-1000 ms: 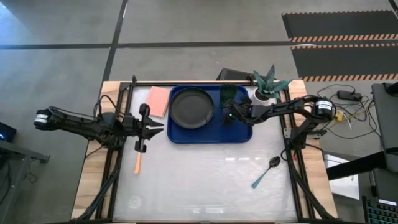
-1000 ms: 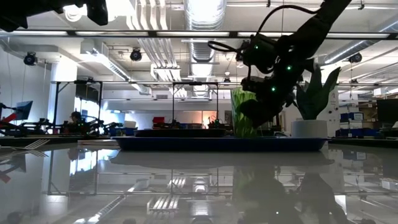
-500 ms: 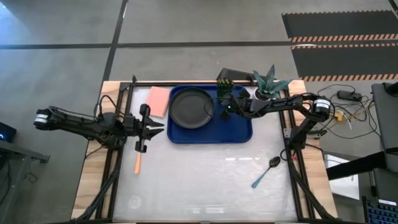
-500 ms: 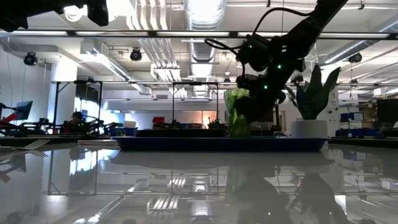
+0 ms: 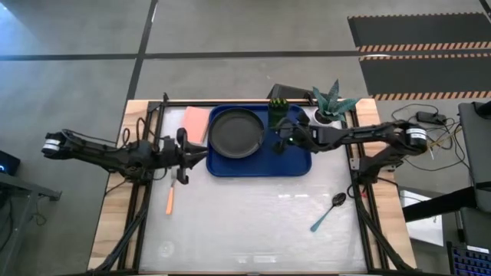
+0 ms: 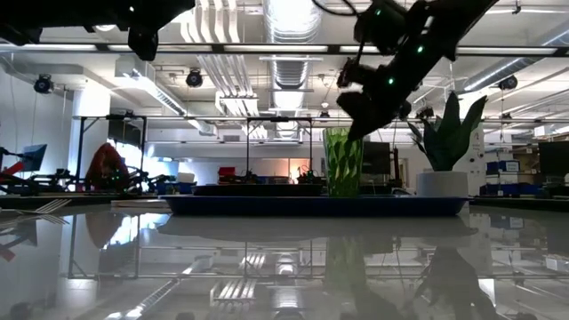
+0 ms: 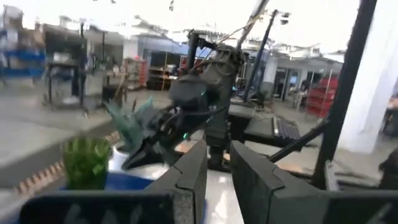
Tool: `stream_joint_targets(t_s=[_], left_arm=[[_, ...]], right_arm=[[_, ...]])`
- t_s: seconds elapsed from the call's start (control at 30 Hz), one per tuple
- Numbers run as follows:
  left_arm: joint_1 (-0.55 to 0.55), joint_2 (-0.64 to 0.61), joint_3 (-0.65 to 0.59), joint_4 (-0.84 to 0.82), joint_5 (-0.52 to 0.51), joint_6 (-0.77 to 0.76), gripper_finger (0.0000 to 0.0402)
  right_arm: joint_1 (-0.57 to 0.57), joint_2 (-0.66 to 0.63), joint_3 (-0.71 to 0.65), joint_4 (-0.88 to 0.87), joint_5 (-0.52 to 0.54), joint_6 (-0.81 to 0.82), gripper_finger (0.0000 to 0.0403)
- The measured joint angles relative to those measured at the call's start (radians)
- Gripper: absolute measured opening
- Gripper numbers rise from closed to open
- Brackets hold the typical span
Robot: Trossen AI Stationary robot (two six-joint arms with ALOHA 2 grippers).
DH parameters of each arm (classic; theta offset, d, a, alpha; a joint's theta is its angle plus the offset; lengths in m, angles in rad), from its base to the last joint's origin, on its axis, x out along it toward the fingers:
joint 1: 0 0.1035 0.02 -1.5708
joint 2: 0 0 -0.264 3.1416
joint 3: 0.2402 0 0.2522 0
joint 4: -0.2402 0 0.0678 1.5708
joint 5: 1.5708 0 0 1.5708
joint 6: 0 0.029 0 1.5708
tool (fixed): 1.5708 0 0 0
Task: Pick and place plate/cup/fork/spoon on tray
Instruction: Put the orange fork on the blue tray to the right of the black plate
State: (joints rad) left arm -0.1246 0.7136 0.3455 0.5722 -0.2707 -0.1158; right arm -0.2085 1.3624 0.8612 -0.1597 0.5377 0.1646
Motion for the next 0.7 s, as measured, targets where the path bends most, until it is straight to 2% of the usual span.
stream_joint_targets(t_s=[0.1, 0.27, 0.33, 0.43, 0.57, 0.7], left_arm=[[-0.001, 0.024, 0.01, -0.075, -0.07, -0.129, 0.0054], [0.0, 0.09, 0.088, -0.466, -0.164, -0.403, 0.0054], [0.0, 0.128, 0.129, -0.613, -0.169, -0.508, 0.0054], [0.0, 0.198, 0.194, -0.792, -0.174, -0.61, 0.0054], [0.0, 0.296, 0.288, -1.033, -0.136, -0.721, 0.0054], [-0.002, 0.375, 0.373, -1.315, -0.016, -0.86, 0.0054]], right_arm=[[0.04, -0.076, 0.0, -0.073, -0.046, 0.037, 0.0009], [0.137, -0.203, 0.0, -0.192, -0.083, 0.139, 0.0009], [0.174, -0.249, 0.0, -0.228, -0.153, 0.203, 0.0009], [0.225, -0.295, 0.0, -0.253, -0.313, 0.299, 0.0009], [0.311, -0.315, -0.001, -0.257, -0.434, 0.384, 0.0009], [0.392, -0.315, -0.002, -0.302, -0.497, 0.512, 0.0009]])
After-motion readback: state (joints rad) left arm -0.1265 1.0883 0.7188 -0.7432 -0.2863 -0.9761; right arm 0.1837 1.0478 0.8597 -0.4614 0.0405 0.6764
